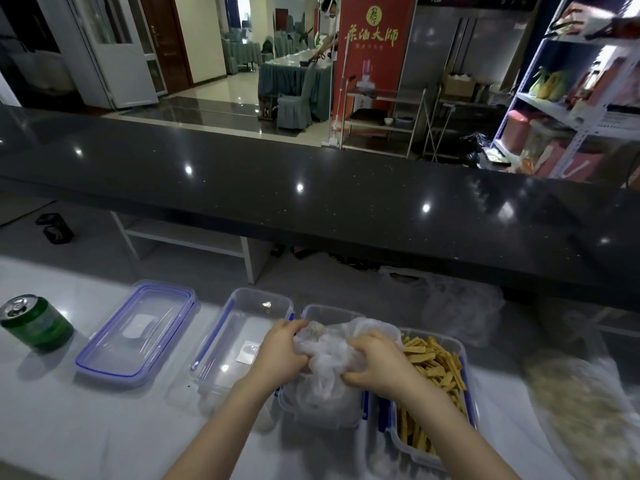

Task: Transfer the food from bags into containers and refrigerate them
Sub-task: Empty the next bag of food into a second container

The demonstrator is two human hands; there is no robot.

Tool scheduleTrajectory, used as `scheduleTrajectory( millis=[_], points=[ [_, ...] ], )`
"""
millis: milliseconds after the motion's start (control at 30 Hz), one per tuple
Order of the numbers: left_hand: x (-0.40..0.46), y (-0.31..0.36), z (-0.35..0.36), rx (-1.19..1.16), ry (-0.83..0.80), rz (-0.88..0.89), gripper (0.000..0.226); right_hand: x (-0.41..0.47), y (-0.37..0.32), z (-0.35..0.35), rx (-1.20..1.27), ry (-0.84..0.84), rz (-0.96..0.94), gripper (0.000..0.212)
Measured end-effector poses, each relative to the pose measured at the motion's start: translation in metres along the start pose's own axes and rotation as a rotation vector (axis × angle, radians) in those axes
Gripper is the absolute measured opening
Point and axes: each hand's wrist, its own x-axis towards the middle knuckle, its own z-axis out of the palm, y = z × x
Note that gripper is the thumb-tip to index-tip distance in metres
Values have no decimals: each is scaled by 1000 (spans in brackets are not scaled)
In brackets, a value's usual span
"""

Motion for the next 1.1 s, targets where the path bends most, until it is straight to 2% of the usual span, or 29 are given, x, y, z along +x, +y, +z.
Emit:
scheduleTrajectory(
  millis=[67, 233, 267, 333, 400, 500, 567, 667, 733, 800, 867, 967, 1100],
  points=[
    [3, -1, 4, 22, 34, -4, 52, 2, -3, 5, -10, 8, 49, 33],
    [8, 12, 2, -83, 159, 80, 21, 16, -9, 13, 4, -1, 94, 72],
    [9, 16, -1, -115, 181, 103, 22, 20, -10, 14, -29, 9, 70, 71],
    [10, 26, -9, -174, 215, 157, 29, 24, -13, 12, -57, 52, 45, 56],
    [9, 37, -18, -224, 242, 235, 34, 26, -15, 4, 34, 127, 67, 37],
    [7, 54, -30, -293, 282, 349, 31, 30, -19, -11, 167, 287, 67, 24],
    [5, 62, -37, -360, 281, 372, 31, 29, -24, -25, 387, 335, 89, 9],
    [6, 57, -44, -402, 189, 314, 52, 27, -28, -41, 671, 383, 112, 10],
    [5, 46, -44, -432, 47, 222, 69, 26, -31, -47, 760, 409, 80, 10],
    [2, 35, -37, -487, -93, 137, 74, 27, -32, -49, 795, 415, 53, 12],
    [1, 26, -25, -459, -105, 88, 69, 28, -35, -51, 792, 408, 30, 17],
    [10, 21, -19, -375, -6, 36, 45, 32, -38, -57, 778, 420, -11, 21],
    [22, 29, -30, -415, 99, 68, 23, 33, -32, -68, 660, 430, 1, 29]
  ],
)
